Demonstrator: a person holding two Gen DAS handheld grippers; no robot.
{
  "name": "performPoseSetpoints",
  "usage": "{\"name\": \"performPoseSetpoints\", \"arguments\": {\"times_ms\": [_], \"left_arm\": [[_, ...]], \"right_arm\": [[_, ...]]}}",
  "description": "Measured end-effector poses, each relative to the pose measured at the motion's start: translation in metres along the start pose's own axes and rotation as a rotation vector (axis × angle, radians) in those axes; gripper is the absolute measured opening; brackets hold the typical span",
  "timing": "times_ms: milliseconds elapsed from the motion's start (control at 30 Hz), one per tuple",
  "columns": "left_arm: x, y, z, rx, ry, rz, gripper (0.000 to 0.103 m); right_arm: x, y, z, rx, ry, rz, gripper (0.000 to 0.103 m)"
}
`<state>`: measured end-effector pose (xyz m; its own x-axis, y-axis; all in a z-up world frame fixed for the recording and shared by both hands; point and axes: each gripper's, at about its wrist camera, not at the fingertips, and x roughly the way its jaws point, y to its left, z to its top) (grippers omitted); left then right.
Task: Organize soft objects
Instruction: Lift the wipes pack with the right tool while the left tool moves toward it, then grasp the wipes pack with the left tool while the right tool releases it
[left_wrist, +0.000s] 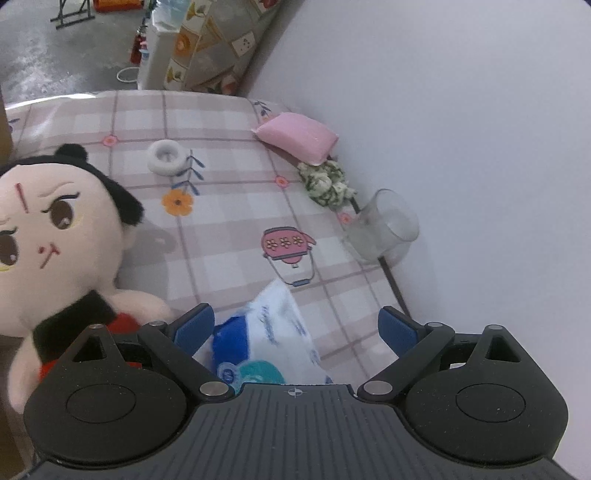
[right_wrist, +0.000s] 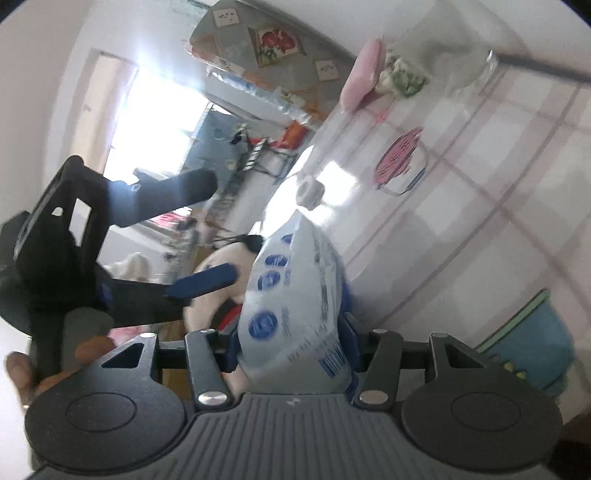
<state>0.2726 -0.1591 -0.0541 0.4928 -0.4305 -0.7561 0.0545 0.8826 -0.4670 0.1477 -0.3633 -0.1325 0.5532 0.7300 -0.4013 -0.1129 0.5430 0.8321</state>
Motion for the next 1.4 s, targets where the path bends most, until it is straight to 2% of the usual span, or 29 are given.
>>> {"name": "performPoseSetpoints", "arguments": {"times_ms": [67, 133, 167, 400, 500, 600, 733, 933, 1100, 1200, 1400], "left_arm": [[-0.001, 0.002, -0.001, 0.006, -0.003, 0.010, 0.096], [-0.003, 0.003, -0.005, 0.017, -0.003, 0.016, 0.096], [-0.003, 0.002, -0.006, 0.024, -0.004, 0.019, 0.096], [-0.010, 0.002, -0.025, 0.058, 0.011, 0.000, 0.097], [-0.010, 0.002, -0.039, 0.075, 0.019, 0.000, 0.097], [-0.003, -0.001, -0.055, 0.132, 0.040, 0.003, 0.097], [0.013, -0.004, -0.069, 0.194, 0.070, 0.011, 0.097], [0.039, -0.007, -0.073, 0.229, 0.109, 0.004, 0.097], [0.055, -0.006, -0.076, 0.224, 0.135, -0.025, 0.097], [0.057, -0.004, -0.077, 0.211, 0.149, -0.060, 0.097], [0.047, 0.000, -0.085, 0.207, 0.146, -0.055, 0.097]], "right_arm": [[-0.011, 0.005, 0.002, -0.051, -0.053, -0.057, 0.067], [-0.022, 0.007, 0.008, -0.097, -0.098, -0.107, 0.081], [-0.026, 0.009, 0.009, -0.119, -0.118, -0.121, 0.082], [-0.052, 0.014, 0.012, -0.227, -0.206, -0.220, 0.083], [-0.065, 0.006, 0.016, -0.202, -0.243, -0.236, 0.082], [-0.072, -0.009, 0.020, -0.138, -0.259, -0.213, 0.082], [-0.064, -0.027, 0.032, -0.036, -0.221, -0.120, 0.082], [-0.033, -0.040, 0.046, 0.057, -0.096, -0.007, 0.082], [-0.007, -0.038, 0.050, 0.047, -0.012, -0.015, 0.082], [0.001, -0.031, 0.049, 0.034, 0.038, 0.024, 0.084], [0.003, -0.022, 0.042, 0.026, 0.088, 0.048, 0.085]]}}
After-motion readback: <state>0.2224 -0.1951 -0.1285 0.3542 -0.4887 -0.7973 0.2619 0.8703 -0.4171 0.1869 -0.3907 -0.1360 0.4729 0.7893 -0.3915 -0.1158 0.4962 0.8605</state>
